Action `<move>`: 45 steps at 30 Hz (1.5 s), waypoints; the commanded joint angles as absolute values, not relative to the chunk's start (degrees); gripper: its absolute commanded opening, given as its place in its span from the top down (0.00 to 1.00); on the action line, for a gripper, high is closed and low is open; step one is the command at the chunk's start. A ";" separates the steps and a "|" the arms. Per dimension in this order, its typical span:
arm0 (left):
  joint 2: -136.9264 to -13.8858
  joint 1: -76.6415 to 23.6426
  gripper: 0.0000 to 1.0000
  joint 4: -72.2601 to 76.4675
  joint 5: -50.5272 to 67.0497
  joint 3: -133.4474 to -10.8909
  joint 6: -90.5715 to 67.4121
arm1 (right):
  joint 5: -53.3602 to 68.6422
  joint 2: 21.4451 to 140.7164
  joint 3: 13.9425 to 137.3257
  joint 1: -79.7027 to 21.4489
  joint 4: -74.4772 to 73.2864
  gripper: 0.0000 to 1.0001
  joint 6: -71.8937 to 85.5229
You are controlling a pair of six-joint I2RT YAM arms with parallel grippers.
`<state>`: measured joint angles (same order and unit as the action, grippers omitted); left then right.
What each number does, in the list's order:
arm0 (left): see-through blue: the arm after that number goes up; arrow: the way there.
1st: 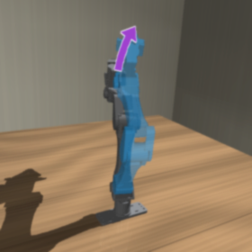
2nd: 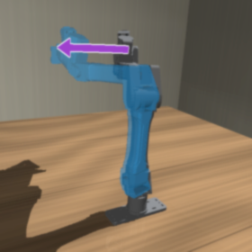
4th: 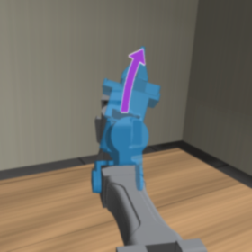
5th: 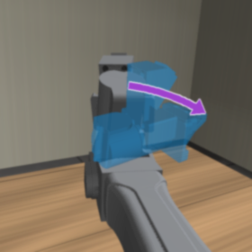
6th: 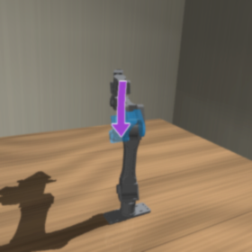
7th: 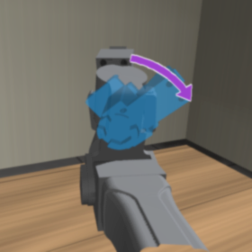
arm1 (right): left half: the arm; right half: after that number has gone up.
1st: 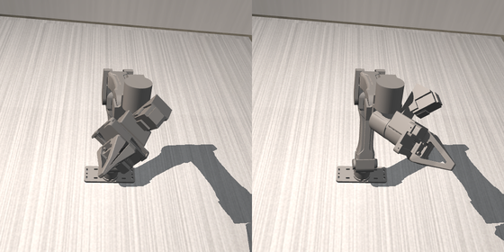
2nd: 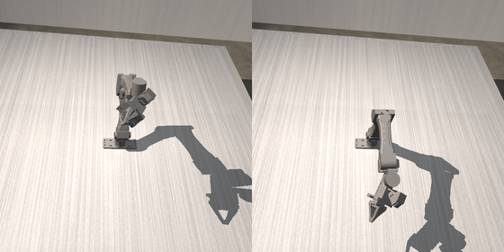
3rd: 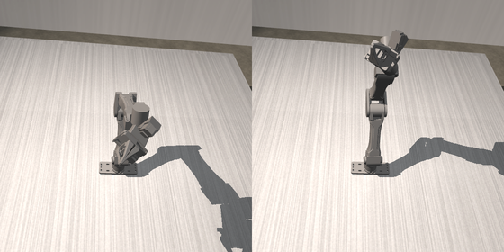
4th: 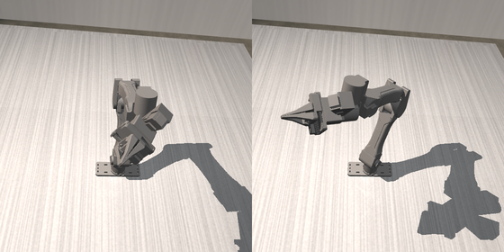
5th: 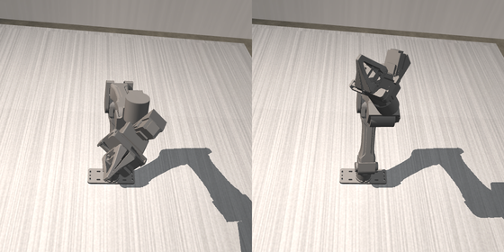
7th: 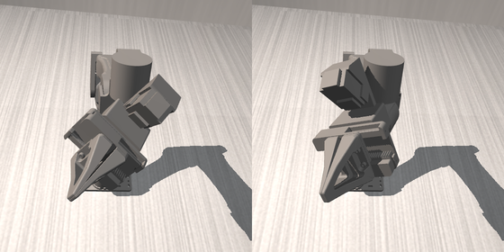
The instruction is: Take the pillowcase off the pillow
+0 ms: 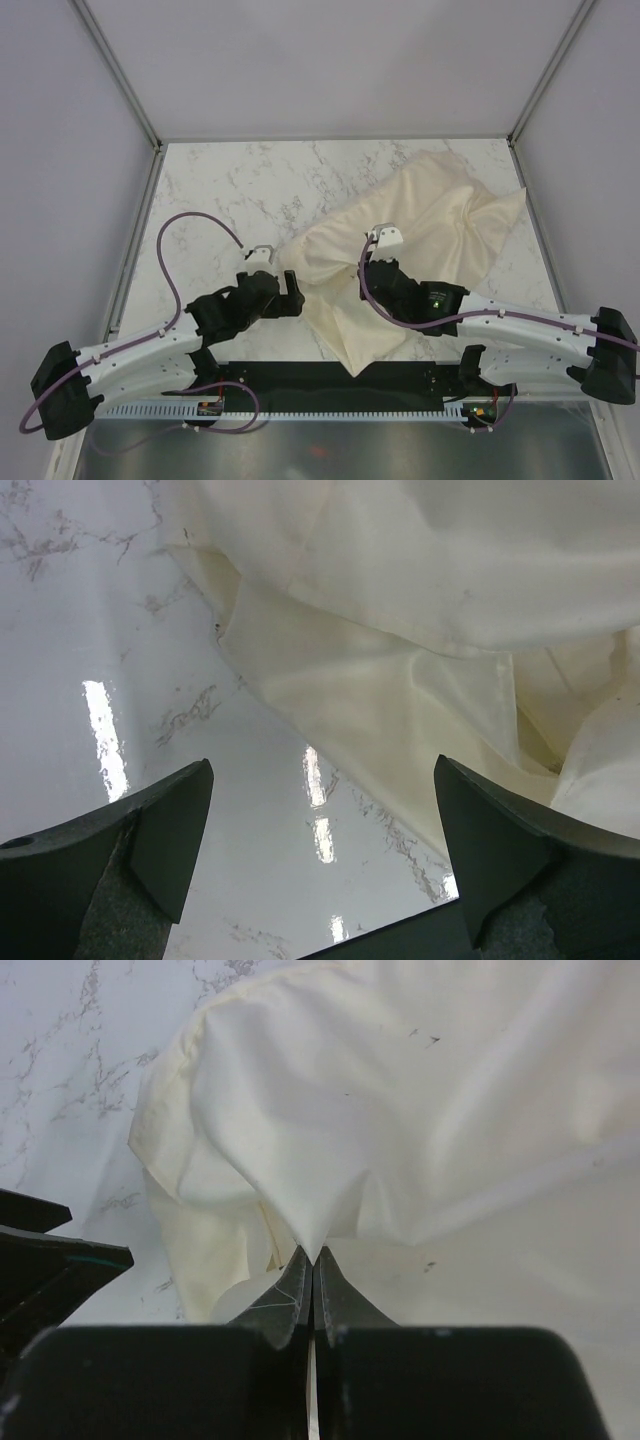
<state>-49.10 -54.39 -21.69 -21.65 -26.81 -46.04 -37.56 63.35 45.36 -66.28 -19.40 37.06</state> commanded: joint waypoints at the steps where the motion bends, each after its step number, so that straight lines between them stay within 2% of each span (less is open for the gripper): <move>1: -50.70 -54.32 0.01 -16.53 -20.75 -28.12 -47.20 | -41.66 62.14 46.67 -66.53 -21.18 1.00 36.21; 14: -62.48 -55.81 0.05 -4.40 -14.94 -31.29 -48.69 | -43.68 64.69 41.58 -66.01 -20.57 1.00 39.02; 36: -80.23 -57.39 0.10 6.85 -11.26 -34.19 -50.62 | -41.57 59.59 36.91 -65.92 -20.57 1.00 42.19; 38: -80.94 -57.66 0.29 7.38 -10.99 -34.28 -50.63 | -41.66 59.68 36.83 -66.01 -20.39 1.00 42.36; 39: -81.47 -57.74 0.46 7.38 -10.64 -34.28 -50.63 | -41.57 59.68 36.74 -66.01 -20.48 1.00 42.45; 42: -81.82 -57.92 0.76 7.47 -10.37 -33.84 -50.71 | -41.75 59.41 36.65 -65.92 -20.48 1.00 42.54; 45: -81.74 -57.92 0.83 7.38 -10.63 -33.14 -50.71 | -42.10 59.24 36.65 -66.01 -20.48 1.00 42.45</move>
<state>-81.41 -57.65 4.80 -10.04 -32.49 -49.63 -41.25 59.96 36.88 -66.11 -20.62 41.41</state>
